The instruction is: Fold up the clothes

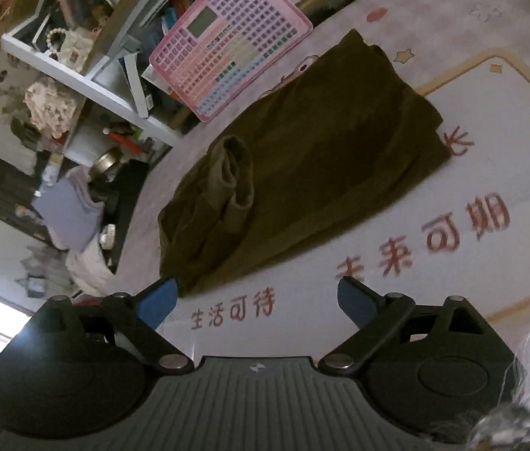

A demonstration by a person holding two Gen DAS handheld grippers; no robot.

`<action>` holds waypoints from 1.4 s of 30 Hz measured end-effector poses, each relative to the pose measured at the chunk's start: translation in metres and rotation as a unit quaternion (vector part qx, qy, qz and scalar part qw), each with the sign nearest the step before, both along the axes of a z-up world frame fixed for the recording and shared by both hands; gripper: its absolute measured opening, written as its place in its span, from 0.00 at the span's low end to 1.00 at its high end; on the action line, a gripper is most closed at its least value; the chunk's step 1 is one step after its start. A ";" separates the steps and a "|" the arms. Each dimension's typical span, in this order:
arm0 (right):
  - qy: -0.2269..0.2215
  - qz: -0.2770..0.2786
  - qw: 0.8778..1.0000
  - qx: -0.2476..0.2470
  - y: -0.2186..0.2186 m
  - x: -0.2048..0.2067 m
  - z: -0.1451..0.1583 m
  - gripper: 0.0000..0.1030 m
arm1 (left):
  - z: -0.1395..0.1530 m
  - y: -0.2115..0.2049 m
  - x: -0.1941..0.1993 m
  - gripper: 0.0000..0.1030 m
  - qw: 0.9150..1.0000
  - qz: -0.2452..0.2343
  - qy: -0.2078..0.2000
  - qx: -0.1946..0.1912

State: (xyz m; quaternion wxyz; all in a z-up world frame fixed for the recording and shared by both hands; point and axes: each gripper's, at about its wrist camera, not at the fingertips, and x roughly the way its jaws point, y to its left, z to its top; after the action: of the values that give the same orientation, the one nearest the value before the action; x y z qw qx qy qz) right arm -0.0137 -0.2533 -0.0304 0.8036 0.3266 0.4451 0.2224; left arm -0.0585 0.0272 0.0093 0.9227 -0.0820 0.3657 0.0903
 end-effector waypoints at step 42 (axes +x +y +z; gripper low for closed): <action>0.126 0.074 0.988 0.056 -0.109 0.150 -0.023 0.15 | -0.027 -0.222 0.077 0.81 0.953 -0.216 0.031 0.210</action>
State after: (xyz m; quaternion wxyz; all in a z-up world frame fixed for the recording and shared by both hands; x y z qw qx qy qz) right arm 0.1364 -0.3626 -0.0537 0.7032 0.3623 0.5525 0.2627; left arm 0.0187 -0.1951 -0.0175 0.9049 0.1973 0.3755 -0.0336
